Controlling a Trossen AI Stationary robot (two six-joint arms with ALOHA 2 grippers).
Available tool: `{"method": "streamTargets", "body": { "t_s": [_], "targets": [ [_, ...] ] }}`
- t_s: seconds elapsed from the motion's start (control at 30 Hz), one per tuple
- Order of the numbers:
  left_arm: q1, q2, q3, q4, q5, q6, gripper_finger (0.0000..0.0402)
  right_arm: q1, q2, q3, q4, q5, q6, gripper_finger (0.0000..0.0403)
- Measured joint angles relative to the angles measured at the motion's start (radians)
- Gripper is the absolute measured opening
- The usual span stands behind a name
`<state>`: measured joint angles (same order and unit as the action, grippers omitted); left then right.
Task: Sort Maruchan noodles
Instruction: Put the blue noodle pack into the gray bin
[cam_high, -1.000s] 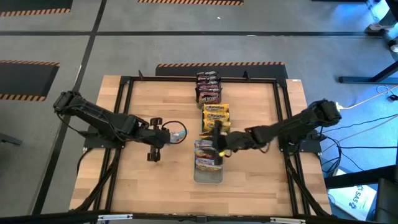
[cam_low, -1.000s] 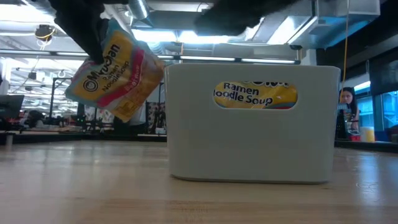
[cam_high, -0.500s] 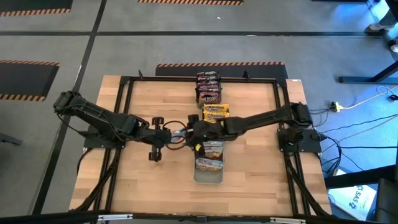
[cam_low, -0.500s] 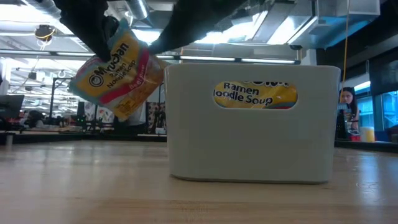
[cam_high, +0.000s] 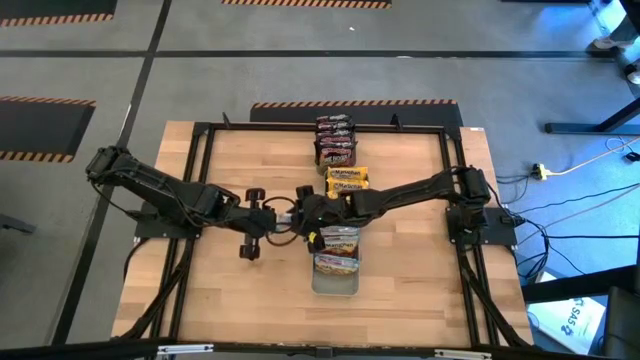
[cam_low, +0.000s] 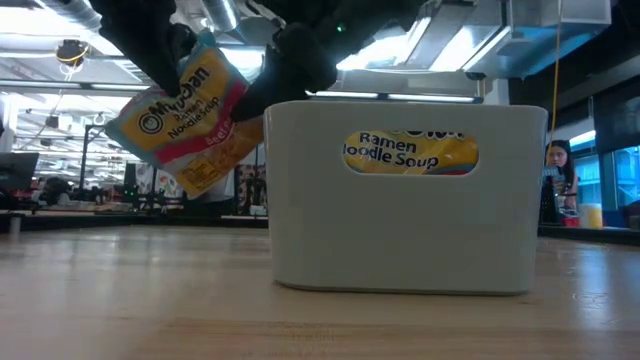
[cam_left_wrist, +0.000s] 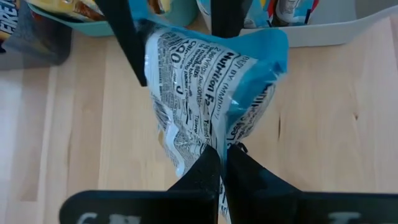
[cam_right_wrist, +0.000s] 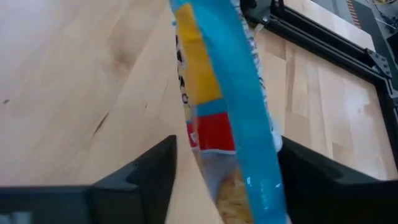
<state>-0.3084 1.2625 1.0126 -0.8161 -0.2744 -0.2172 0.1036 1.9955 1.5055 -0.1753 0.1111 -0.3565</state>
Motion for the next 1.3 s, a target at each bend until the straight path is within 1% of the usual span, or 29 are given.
{"method": "streamTargets", "body": {
  "t_s": [0.07, 0.2, 0.23, 0.27, 0.37, 0.47, 0.63, 0.8, 0.93, 1.07, 1.2, 1.3],
  "targets": [
    [0.0, 0.0, 0.0, 0.005, 0.0, 0.0, 0.0003, 0.0, 0.001, 0.0, 0.0, 0.001, 0.004, 0.0201],
    [0.0, 0.0, 0.0, 0.009, -0.006, 0.001, 0.0009, 0.0, 0.001, 0.0, -0.001, 0.0, 0.005, 0.0116],
    [0.0, 0.0, 0.0, 0.011, -0.009, 0.002, 0.0009, 0.0, 0.001, 0.0, -0.001, 0.0, 0.005, 0.0099],
    [0.0, 0.0, 0.0, 0.012, -0.014, 0.002, 0.001, 0.0, 0.001, 0.0, -0.001, 0.0, 0.007, 0.0094],
    [-0.002, 0.0, -0.001, 0.011, -0.068, -0.012, 0.0013, 0.0, 0.001, 0.0, -0.001, 0.008, 0.019, 0.0094],
    [0.0, 0.0, -0.001, -0.009, -0.116, -0.023, 0.0035, -0.002, 0.001, 0.0, -0.001, 0.018, 0.043, 0.0094],
    [0.0, -0.001, -0.001, -0.004, -0.121, -0.071, 0.011, 0.001, -0.015, -0.002, -0.027, 0.027, 0.084, 0.0094],
    [0.0, -0.001, 0.0, -0.02, -0.134, -0.17, 0.0192, 0.001, -0.027, -0.002, -0.047, 0.027, 0.129, 0.0094],
    [-0.004, -0.001, 0.0, -0.023, -0.112, -0.219, 0.0239, 0.001, -0.03, -0.002, -0.043, 0.029, 0.148, 0.0094],
    [-0.02, 0.008, -0.001, -0.002, -0.131, -0.227, 0.0257, 0.002, -0.03, -0.002, -0.033, 0.031, 0.156, 0.0094],
    [-0.026, 0.007, -0.027, 0.06, -0.137, -0.226, 0.0258, 0.002, -0.03, -0.001, 0.0, 0.026, 0.197, 0.0094],
    [-0.026, 0.008, -0.033, 0.071, -0.146, -0.227, 0.0255, 0.002, -0.041, 0.0, 0.002, 0.026, 0.226, 0.0094]
  ]
}}
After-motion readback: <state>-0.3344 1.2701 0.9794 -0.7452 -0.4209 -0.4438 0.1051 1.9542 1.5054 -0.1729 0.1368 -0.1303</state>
